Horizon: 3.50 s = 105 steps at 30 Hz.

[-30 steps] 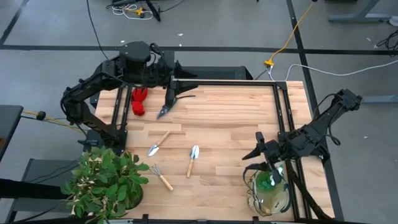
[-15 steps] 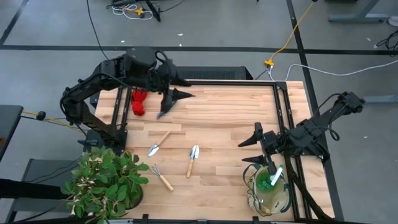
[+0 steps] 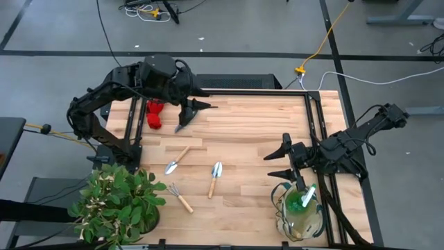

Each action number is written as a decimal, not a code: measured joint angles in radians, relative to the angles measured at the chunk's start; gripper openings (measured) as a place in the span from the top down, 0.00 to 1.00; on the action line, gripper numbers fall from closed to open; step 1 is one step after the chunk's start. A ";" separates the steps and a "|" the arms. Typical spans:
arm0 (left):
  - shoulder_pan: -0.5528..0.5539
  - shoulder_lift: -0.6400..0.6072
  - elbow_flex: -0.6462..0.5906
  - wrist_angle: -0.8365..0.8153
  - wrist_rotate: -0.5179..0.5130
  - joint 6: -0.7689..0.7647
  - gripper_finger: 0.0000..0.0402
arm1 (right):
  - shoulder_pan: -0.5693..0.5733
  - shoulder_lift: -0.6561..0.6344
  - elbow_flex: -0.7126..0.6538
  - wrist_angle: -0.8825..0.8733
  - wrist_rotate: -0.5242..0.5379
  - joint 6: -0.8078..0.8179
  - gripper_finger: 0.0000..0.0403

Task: Pick & Place Garden tools in Gardening bag
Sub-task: Put the left brown trowel into the white gardening bag

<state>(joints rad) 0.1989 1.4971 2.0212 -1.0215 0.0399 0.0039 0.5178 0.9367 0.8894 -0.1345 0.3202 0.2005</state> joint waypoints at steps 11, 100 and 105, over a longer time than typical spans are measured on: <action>0.000 0.000 0.000 -0.073 -0.038 -0.016 0.56 | -0.002 0.000 0.000 0.000 0.001 -0.030 0.39; -0.206 -0.251 -1.163 0.310 -0.223 -0.644 0.56 | -0.045 0.000 0.000 -0.065 0.004 -0.034 0.39; -0.178 -0.251 -1.163 0.241 -0.142 -0.675 0.54 | -0.053 0.000 0.000 -0.065 0.002 -0.034 0.39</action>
<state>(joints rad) 0.0210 1.2465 0.8581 -0.7808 -0.1020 -0.6707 0.4643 0.9371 0.8890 -0.1997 0.3218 0.1669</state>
